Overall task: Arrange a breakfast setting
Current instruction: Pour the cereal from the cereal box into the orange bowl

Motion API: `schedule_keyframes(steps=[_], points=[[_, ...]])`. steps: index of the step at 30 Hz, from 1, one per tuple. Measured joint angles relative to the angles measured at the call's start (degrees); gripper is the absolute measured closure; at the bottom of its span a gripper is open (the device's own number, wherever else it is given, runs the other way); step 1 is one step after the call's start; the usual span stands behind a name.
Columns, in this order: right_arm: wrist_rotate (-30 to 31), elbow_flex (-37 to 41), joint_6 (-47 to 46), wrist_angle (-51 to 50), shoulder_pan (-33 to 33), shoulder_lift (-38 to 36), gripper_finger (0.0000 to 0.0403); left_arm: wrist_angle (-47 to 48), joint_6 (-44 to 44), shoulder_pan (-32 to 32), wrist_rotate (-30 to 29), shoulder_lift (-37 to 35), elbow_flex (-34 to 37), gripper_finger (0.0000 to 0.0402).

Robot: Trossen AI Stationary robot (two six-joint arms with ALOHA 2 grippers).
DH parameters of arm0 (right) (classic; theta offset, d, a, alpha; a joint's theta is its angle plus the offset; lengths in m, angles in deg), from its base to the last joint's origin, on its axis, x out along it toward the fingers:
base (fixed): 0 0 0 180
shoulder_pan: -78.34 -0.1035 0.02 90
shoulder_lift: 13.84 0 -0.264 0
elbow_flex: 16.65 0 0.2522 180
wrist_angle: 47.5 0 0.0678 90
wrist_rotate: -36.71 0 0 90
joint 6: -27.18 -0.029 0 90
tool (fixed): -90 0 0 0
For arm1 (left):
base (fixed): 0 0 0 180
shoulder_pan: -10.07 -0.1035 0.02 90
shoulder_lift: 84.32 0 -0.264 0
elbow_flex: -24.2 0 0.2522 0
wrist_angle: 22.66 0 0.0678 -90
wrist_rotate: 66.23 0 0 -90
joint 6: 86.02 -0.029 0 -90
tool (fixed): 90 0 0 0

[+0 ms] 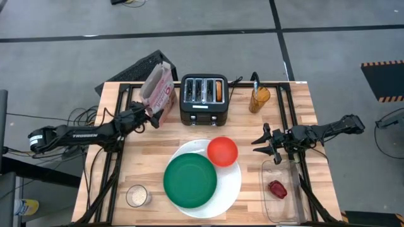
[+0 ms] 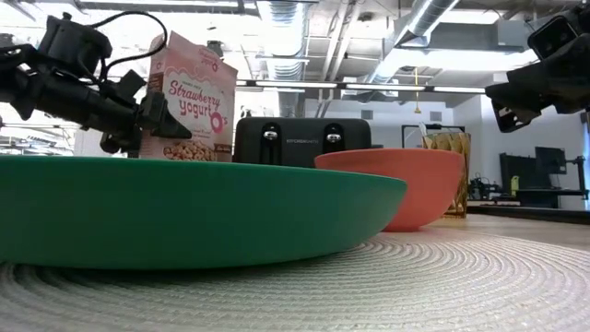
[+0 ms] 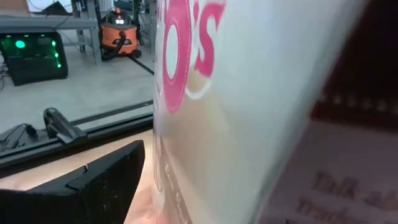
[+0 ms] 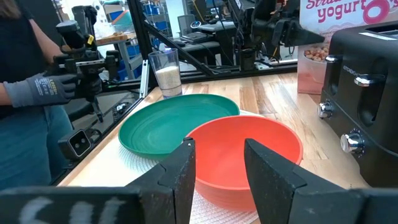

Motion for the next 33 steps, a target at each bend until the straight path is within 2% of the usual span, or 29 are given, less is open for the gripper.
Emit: schedule_keyframes(steps=[5, 13, 18, 24, 30, 33], points=[[0.0, 0.0, 0.0, 0.0, 0.0, 0.0, 0.0246, -0.1, 2.0, -0.9, -0.2, 1.8, -0.1, 0.0057], [0.0, 0.0, 0.0, 0.0, 0.0, 0.0, 0.0246, -0.7, 3.2, -2.7, -1.6, 2.4, -0.2, 0.0157], [0.0, 0.0, 0.0, 0.0, 0.0, 0.0, 0.0246, -1.0, 3.2, -2.9, -1.4, 2.4, -0.2, 0.0201], [0.0, 0.0, 0.0, 0.0, 0.0, 0.0, 0.0246, -1.1, 4.6, -2.9, -0.2, 2.2, -0.2, 0.0231], [0.0, 0.0, 0.0, 0.0, 0.0, 0.0, 0.0246, -0.3, 4.5, -2.9, 2.2, 2.2, -1.2, 0.0239], [0.0, 0.0, 0.0, 0.0, 0.0, 0.0, 0.0246, 3.9, 2.4, -2.9, 2.8, 2.2, -4.1, 0.0239]])
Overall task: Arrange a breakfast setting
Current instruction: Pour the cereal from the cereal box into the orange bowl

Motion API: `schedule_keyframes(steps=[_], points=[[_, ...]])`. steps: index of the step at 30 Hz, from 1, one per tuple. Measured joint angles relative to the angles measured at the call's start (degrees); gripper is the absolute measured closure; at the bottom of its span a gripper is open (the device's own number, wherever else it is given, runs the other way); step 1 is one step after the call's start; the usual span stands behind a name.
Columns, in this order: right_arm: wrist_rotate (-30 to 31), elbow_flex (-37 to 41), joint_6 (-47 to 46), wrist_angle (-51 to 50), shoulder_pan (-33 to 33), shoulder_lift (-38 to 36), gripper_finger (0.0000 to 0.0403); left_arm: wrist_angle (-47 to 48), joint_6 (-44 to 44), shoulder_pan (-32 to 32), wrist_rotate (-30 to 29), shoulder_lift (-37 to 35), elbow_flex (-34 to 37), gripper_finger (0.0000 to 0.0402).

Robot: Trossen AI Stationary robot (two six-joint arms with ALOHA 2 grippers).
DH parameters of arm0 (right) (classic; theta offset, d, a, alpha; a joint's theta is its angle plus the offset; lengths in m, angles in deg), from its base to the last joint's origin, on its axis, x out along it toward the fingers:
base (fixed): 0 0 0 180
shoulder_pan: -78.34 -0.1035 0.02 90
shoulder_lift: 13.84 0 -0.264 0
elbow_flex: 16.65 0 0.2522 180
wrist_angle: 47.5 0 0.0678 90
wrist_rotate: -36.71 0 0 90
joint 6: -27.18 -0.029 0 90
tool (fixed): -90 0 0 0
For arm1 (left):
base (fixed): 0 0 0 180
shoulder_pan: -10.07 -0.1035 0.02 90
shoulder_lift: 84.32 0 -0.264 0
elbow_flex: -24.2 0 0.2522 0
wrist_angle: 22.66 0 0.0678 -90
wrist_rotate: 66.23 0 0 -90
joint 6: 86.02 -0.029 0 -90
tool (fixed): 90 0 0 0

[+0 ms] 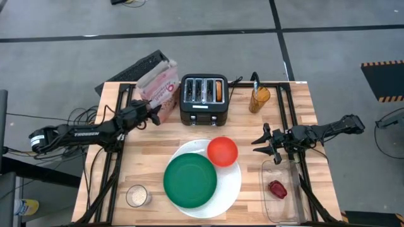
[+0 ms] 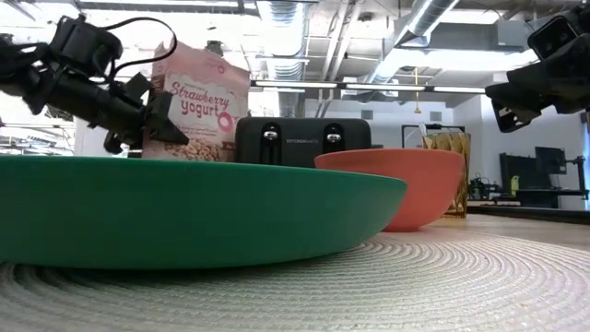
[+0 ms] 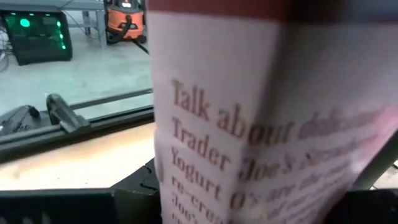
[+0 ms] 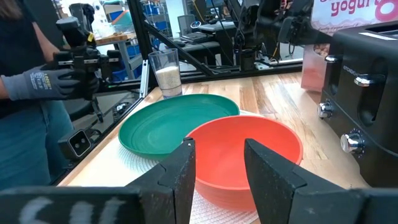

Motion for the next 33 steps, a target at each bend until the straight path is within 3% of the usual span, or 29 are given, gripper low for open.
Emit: schedule_keyframes(steps=[11, 23, 33], points=[[0.0, 0.0, 0.0, 0.0, 0.0, 0.0, 0.0246, 28.9, -9.5, 0.0, -1.6, -1.0, -15.5, 0.024], [0.0, 0.0, 0.0, 0.0, 0.0, 0.0, 0.0246, 51.2, -13.9, 0.1, -4.0, -11.6, -26.8, 0.024], [0.0, 0.0, 0.0, 0.0, 0.0, 0.0, 0.0246, 69.2, -14.3, 1.1, 2.1, -15.0, -41.4, 0.024]])
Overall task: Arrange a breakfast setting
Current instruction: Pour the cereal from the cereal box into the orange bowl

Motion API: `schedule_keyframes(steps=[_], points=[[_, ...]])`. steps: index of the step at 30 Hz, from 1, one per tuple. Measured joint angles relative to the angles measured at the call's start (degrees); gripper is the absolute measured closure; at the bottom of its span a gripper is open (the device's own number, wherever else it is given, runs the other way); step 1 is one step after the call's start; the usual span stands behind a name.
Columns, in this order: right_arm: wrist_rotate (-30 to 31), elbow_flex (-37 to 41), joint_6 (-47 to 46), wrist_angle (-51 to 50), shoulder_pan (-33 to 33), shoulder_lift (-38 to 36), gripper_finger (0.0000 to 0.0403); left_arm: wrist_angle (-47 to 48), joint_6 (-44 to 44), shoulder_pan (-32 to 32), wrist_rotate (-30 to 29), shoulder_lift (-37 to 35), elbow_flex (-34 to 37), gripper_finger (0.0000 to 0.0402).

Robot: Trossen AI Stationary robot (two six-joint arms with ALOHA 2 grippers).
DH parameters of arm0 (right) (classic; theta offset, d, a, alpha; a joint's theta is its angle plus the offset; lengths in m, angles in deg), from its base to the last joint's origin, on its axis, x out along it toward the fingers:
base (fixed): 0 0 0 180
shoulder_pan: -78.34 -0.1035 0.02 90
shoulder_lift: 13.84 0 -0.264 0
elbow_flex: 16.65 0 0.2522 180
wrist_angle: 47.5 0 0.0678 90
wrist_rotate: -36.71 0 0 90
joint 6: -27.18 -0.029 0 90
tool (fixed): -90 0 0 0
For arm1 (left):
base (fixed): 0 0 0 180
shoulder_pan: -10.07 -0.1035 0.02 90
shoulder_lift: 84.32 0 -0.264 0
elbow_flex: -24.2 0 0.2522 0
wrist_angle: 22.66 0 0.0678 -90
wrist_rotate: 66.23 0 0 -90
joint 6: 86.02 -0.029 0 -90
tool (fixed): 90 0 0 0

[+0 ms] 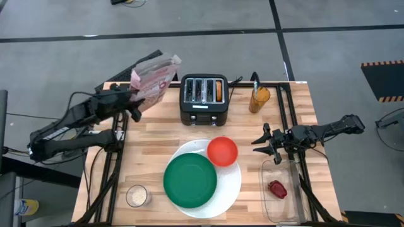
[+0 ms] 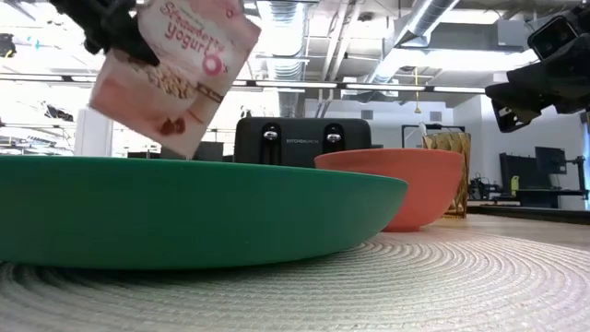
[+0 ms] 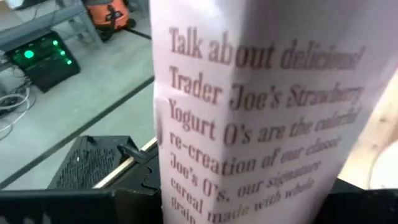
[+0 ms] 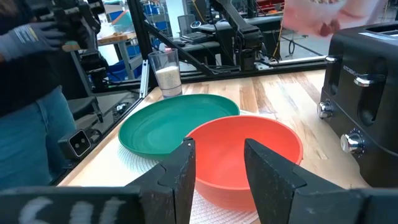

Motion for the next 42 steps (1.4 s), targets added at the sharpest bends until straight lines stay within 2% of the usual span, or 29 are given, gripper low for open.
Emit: schedule_keyframes(steps=[8, 20, 30, 42], points=[[0.0, 0.0, 0.0, 0.0, 0.0, 0.0, 0.0246, 9.3, -3.9, 2.6, 0.2, 3.3, -11.5, 0.024], [0.0, 0.0, 0.0, 0.0, 0.0, 0.0, 0.0246, 17.5, -9.5, 9.0, 3.5, 12.1, -23.4, 0.024], [0.0, 0.0, 0.0, 0.0, 0.0, 0.0, 0.0246, 18.5, -13.4, 15.5, 5.8, 20.4, -29.4, 0.024], [0.0, 0.0, 0.0, 0.0, 0.0, 0.0, 0.0246, 18.7, -16.7, 22.5, 5.8, 31.2, -34.4, 0.024]])
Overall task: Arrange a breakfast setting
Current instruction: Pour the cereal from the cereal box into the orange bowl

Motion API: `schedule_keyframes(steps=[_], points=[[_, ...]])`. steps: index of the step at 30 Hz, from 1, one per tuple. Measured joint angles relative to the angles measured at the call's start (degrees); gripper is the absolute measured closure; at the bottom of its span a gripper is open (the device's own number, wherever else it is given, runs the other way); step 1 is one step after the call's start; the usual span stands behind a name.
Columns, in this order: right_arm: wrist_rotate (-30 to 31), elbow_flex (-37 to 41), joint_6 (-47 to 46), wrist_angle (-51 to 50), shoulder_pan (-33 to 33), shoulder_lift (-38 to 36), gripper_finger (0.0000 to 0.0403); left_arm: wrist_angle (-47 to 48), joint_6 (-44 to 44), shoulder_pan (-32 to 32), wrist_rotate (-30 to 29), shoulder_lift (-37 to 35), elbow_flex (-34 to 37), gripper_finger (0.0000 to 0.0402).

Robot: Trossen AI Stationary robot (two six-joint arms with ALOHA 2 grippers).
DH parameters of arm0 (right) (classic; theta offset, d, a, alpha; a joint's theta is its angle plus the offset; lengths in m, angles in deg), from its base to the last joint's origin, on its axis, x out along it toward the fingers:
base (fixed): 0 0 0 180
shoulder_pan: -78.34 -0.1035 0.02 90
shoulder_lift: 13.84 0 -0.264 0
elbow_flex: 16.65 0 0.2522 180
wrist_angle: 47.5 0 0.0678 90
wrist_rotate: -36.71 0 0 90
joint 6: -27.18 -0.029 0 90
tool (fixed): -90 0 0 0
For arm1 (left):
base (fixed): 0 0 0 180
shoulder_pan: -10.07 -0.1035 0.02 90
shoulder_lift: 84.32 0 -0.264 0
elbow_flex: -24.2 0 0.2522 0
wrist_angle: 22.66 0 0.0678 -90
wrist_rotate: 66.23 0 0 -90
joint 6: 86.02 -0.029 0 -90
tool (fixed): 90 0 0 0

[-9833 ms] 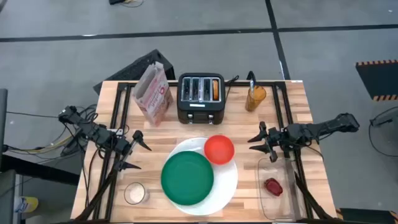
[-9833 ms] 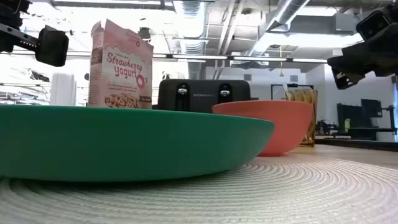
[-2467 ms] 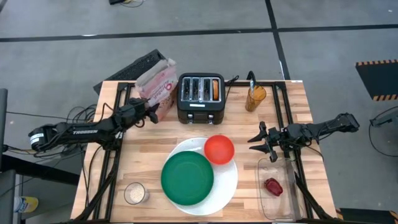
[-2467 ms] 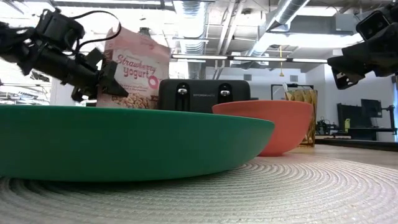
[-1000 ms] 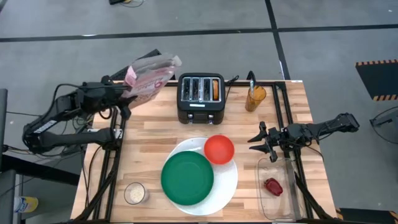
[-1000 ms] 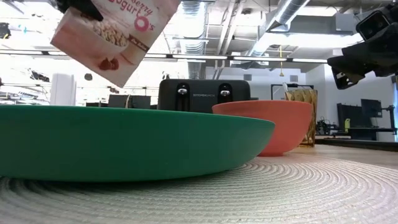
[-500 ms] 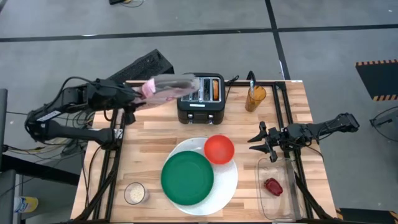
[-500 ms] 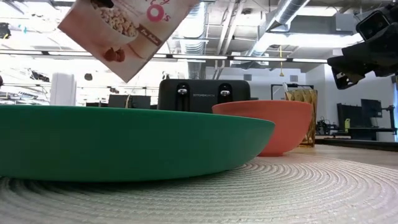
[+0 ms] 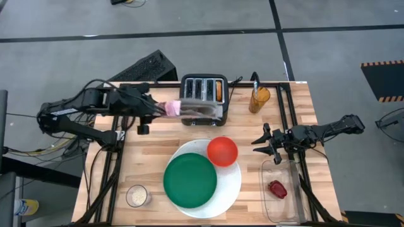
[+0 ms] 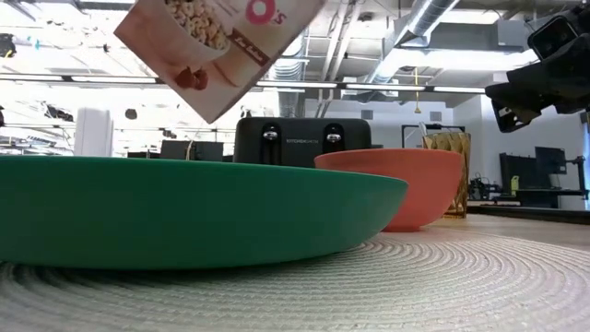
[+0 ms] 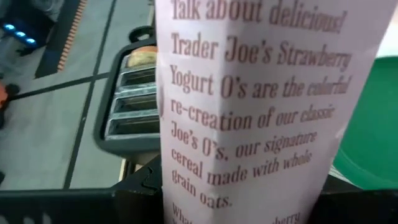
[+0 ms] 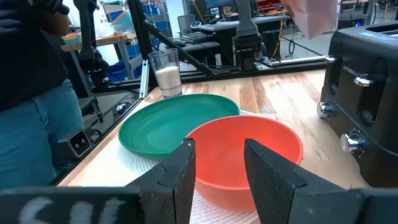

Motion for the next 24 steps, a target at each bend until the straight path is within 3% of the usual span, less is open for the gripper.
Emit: schedule_keyframes(steps=[9, 24], points=[[0.0, 0.0, 0.0, 0.0, 0.0, 0.0, 0.0246, 2.0, -1.1, 5.1, -3.0, 8.1, -2.7, 0.024], [0.0, 0.0, 0.0, 0.0, 0.0, 0.0, 0.0246, 19.0, -0.9, 11.0, -10.1, 23.3, -15.5, 0.024]])
